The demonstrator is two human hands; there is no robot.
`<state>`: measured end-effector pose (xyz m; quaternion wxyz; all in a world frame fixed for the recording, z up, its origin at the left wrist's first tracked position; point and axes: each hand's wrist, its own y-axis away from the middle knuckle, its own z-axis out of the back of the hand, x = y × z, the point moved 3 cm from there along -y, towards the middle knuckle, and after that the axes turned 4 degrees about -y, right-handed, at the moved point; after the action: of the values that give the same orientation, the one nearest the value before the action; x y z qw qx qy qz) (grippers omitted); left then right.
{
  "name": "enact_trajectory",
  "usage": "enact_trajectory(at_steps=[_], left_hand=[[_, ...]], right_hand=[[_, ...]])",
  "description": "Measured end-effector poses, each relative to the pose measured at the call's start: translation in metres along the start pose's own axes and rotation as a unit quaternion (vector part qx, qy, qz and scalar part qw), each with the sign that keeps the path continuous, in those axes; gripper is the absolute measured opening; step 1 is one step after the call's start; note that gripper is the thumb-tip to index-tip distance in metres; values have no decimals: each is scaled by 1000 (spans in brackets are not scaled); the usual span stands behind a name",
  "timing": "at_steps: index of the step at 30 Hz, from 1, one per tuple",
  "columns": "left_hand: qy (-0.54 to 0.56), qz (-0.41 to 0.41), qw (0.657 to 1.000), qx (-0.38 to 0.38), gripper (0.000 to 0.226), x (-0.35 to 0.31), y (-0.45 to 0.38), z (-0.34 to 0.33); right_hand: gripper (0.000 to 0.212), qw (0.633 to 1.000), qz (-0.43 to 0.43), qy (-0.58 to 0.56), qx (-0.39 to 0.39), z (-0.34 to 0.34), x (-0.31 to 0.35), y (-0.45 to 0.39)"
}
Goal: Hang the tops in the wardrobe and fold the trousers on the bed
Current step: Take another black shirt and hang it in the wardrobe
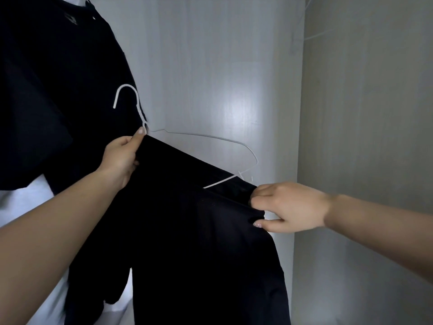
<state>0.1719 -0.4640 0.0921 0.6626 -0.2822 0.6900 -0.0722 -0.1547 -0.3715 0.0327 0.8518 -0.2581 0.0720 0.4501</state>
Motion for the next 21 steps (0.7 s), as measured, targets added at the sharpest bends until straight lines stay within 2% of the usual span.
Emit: enact_trajectory(at_steps=[5, 15, 21], left_hand=[[54, 44, 998, -8, 35, 7, 3, -2], [-92, -38, 994, 42, 32, 15, 10, 0], [-88, -31, 991, 99, 31, 5, 34, -36]], right_hand=[[42, 1000, -5, 4, 30, 3, 2, -5], [40, 997, -24, 71, 3, 46, -17, -10], [38, 994, -50, 95, 1, 48, -12, -36]])
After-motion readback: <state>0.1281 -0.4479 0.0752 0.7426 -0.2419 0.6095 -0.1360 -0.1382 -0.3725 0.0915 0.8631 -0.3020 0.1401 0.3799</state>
